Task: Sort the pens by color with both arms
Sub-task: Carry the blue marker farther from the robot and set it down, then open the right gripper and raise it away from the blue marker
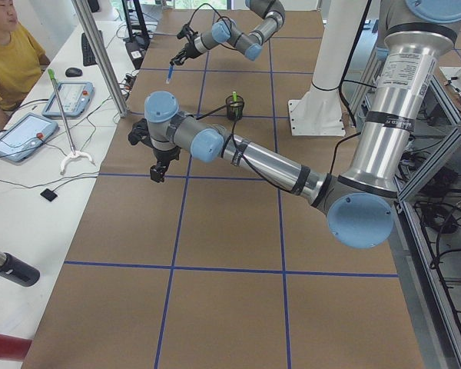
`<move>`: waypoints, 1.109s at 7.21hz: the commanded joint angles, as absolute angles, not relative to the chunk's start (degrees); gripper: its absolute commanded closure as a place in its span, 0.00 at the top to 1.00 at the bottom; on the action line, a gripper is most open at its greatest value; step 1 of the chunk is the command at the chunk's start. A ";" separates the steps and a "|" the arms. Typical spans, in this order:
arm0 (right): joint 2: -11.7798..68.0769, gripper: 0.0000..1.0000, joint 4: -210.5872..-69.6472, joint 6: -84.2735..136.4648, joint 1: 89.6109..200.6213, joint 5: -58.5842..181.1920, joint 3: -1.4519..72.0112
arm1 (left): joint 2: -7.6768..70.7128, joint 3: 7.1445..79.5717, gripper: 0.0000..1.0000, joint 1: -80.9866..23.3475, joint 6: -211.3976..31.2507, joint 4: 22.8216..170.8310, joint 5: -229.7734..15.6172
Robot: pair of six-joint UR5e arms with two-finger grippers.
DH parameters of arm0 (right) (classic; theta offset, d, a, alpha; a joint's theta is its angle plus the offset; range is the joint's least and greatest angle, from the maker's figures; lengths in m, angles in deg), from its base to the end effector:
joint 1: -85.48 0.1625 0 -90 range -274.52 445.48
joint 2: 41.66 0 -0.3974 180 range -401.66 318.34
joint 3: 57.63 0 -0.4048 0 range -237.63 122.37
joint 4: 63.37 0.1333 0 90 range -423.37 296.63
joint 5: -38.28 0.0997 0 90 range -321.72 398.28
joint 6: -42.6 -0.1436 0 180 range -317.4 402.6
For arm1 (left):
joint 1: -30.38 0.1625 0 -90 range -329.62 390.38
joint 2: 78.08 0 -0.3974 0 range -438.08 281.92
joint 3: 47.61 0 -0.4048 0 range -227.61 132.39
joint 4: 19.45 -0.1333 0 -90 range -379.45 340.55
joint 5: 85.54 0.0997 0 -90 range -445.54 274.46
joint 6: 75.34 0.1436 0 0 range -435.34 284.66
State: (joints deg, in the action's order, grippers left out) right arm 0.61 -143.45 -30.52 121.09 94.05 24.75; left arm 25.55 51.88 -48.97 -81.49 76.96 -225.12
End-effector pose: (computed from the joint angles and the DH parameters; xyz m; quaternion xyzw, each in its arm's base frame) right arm -0.4922 -0.6158 0.1689 0.4179 -0.2445 0.2637 0.8343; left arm 0.0871 -0.5927 0.4216 0.1697 0.4349 0.1412 0.8730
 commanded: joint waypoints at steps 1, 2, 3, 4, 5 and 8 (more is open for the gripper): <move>1.31 0.01 -132.98 -33.94 120.56 87.07 15.64 | 25.55 51.97 1.00 -48.90 -81.50 76.96 -225.12; 4.10 0.02 -127.15 -33.87 120.38 87.06 14.02 | 25.55 51.97 1.00 -48.90 -81.50 77.05 -225.12; 4.74 0.15 -126.83 -33.96 119.33 86.10 14.09 | 25.55 52.06 1.00 -48.81 -81.50 77.05 -225.12; 4.92 0.47 -126.83 -33.96 117.76 85.31 14.00 | 25.55 51.97 1.00 -48.55 -81.41 77.05 -225.12; 5.36 0.66 -126.74 -33.96 117.04 85.30 14.09 | 25.55 51.97 1.00 -48.03 -81.49 77.05 -225.12; 5.19 0.84 -125.86 -33.96 117.30 87.22 14.53 | 25.63 51.97 1.00 -48.02 -81.50 77.05 -225.12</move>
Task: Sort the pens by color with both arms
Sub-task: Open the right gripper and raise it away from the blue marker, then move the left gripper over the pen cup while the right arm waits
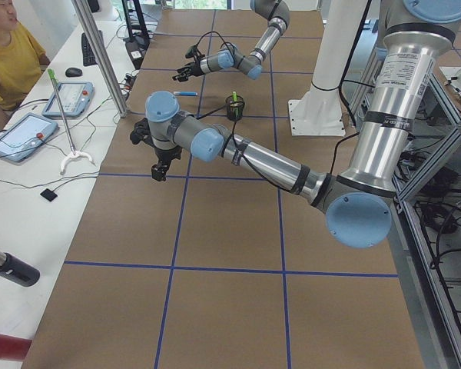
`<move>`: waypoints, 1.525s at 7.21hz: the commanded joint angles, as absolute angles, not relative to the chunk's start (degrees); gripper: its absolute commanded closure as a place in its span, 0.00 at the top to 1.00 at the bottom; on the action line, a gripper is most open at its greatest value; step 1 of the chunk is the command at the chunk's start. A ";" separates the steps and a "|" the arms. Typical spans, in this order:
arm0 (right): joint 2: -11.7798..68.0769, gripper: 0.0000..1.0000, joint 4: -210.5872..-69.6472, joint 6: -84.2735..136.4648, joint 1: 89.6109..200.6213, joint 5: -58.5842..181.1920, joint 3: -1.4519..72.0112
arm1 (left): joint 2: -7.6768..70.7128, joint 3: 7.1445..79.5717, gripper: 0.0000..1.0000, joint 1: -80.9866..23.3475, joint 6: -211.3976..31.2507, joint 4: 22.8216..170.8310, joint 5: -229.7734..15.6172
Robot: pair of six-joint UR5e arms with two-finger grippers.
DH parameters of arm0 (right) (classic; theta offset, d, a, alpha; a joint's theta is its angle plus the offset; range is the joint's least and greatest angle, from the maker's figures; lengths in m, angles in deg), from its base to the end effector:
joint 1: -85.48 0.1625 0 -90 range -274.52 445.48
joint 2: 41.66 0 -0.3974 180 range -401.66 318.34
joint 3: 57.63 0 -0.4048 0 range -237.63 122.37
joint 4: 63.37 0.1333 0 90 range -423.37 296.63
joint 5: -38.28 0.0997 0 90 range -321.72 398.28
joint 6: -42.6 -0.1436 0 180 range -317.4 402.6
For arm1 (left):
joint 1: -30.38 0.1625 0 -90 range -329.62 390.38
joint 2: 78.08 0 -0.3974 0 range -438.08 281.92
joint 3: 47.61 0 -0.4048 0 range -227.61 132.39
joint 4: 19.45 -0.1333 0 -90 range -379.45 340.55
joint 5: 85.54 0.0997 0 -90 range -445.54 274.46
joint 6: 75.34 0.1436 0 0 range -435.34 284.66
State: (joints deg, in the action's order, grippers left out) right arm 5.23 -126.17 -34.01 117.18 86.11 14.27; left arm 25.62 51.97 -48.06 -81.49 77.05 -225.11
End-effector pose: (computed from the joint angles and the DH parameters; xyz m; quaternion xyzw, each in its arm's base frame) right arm -0.5460 -0.6072 0.2679 0.4558 -0.2553 0.2896 0.8020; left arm 0.0965 -0.5914 0.4199 0.1681 0.4362 0.1490 0.8713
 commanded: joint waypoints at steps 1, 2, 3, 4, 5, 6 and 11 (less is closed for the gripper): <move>4.75 0.88 -124.12 -34.13 118.61 92.20 15.31 | 25.72 51.97 1.00 -47.94 -81.50 77.05 -225.12; 4.66 0.90 -121.41 -34.22 120.62 100.16 15.93 | 26.33 52.06 1.00 -47.93 -82.45 77.05 -225.12; 5.01 0.95 -121.55 -34.05 122.21 107.38 16.89 | 27.82 52.14 1.00 -47.50 -85.25 76.70 -225.12; 5.62 0.98 -122.34 -33.78 124.48 117.98 17.60 | 28.09 53.62 1.00 -45.15 -90.49 76.61 -225.03; 6.24 0.98 -127.91 -33.17 128.08 131.22 19.00 | 28.88 55.20 1.00 -42.86 -96.46 76.44 -224.85; 6.42 0.98 -135.45 -30.47 130.63 140.93 21.45 | 30.63 56.44 1.00 -39.88 -103.31 76.26 -224.85; 11.68 0.99 -167.11 -6.14 139.27 165.62 36.75 | 47.66 54.88 1.00 -17.91 -138.68 74.52 -221.35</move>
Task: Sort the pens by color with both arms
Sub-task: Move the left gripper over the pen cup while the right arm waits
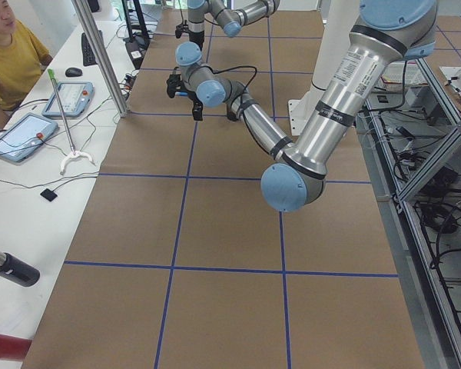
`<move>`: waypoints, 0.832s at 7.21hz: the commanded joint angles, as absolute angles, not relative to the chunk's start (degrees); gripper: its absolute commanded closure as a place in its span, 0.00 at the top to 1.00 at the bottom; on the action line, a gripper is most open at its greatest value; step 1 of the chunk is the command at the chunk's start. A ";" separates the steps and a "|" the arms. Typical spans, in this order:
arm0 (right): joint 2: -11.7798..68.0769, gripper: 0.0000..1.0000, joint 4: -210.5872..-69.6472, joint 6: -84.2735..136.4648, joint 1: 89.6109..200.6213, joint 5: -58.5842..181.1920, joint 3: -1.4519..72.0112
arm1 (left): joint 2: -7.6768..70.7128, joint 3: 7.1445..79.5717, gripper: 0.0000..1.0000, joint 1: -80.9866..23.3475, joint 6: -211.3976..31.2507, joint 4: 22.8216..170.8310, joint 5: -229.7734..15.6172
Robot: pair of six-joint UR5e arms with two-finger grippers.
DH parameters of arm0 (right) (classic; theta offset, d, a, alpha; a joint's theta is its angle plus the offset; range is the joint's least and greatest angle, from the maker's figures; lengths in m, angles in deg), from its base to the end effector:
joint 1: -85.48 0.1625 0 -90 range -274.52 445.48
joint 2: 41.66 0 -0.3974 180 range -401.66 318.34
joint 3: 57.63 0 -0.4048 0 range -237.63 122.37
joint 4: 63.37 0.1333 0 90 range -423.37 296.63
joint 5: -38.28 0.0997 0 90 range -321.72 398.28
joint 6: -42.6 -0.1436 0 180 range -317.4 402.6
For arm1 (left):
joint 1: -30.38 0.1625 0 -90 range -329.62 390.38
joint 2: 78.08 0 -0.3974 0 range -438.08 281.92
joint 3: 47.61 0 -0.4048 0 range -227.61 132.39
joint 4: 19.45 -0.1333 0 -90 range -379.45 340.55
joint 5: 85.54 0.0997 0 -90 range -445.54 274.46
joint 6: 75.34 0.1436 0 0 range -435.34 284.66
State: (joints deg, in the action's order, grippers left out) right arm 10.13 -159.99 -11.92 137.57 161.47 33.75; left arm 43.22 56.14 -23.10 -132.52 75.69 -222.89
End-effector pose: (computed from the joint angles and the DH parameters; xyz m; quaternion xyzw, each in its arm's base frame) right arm -0.3911 -0.5913 0.2633 -0.0095 -0.3858 0.0525 0.9210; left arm 0.3533 -0.5236 0.2013 0.0003 0.5321 0.0188 0.8465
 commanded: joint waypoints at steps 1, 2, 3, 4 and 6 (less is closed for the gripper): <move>11.52 0.99 -173.00 -1.83 139.27 165.55 37.72 | 51.61 53.56 1.00 -15.00 -140.10 69.02 -221.25; 12.12 0.99 -173.84 -1.27 139.53 165.37 39.39 | 55.65 50.94 1.00 -13.32 -140.03 64.01 -221.25; 13.00 0.99 -173.85 -1.17 139.54 165.37 40.80 | 58.39 47.35 0.99 -12.00 -139.60 63.69 -221.25; 13.01 0.99 -173.85 -1.17 139.54 165.37 40.81 | 61.99 42.96 0.98 -11.64 -138.63 63.69 -221.34; 13.36 0.99 -173.76 -1.17 139.54 165.46 40.90 | 66.85 35.46 0.81 -11.03 -135.92 63.60 -221.34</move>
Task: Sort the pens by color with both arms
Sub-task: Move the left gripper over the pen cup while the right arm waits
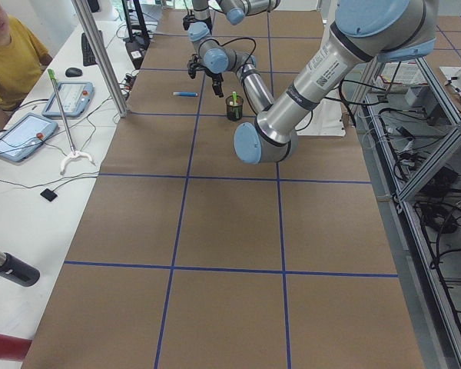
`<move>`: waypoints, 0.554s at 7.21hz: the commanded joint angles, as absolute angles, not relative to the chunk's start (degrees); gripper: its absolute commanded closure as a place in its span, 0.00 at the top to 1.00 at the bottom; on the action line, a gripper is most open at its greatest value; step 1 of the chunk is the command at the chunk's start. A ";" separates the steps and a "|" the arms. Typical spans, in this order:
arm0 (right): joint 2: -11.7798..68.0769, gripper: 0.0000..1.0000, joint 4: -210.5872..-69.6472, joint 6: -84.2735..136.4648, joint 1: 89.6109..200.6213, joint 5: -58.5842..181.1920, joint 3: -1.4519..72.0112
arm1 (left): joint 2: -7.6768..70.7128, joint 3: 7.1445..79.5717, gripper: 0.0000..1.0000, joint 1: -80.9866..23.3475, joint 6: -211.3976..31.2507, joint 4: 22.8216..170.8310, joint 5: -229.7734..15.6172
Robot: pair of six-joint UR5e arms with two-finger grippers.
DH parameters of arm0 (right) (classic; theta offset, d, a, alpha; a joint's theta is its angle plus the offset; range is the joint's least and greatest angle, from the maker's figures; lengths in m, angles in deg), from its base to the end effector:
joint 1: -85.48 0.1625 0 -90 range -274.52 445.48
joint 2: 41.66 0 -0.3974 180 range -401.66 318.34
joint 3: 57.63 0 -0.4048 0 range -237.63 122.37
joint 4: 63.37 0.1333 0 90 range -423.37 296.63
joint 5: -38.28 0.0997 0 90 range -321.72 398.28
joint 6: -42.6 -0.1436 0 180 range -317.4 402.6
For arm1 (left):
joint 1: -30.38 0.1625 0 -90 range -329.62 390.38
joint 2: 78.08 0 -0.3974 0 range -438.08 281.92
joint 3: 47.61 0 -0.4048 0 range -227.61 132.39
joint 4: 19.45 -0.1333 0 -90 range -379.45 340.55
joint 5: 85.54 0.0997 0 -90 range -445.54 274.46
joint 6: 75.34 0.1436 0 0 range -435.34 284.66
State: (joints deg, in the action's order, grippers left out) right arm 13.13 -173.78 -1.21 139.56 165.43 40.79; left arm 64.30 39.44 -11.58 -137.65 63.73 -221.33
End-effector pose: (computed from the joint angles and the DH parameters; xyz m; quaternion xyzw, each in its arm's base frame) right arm -0.3488 -0.5609 0.2738 -0.0536 -0.3618 -0.0001 0.9307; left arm 0.5145 -0.5035 0.1038 -0.1064 0.4818 0.0337 0.8692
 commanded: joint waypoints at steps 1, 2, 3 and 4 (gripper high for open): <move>13.36 0.99 -173.67 -1.09 139.54 165.46 40.81 | 66.86 35.45 0.78 -10.76 -135.20 62.73 -221.34; 13.36 0.99 -173.67 -1.08 139.54 165.46 40.81 | 66.86 35.53 0.78 -10.41 -135.20 62.38 -221.34; 13.36 0.99 -173.59 -1.08 139.54 165.46 40.81 | 66.77 35.53 0.78 -9.88 -135.20 62.29 -221.34; 13.36 0.99 -173.59 -1.17 139.45 165.37 40.81 | 66.85 35.53 0.75 -9.27 -135.11 61.24 -221.25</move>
State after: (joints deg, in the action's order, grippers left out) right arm 13.36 -173.62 -1.10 139.51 165.44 40.82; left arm 66.78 35.57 -9.95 -135.22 62.12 -221.32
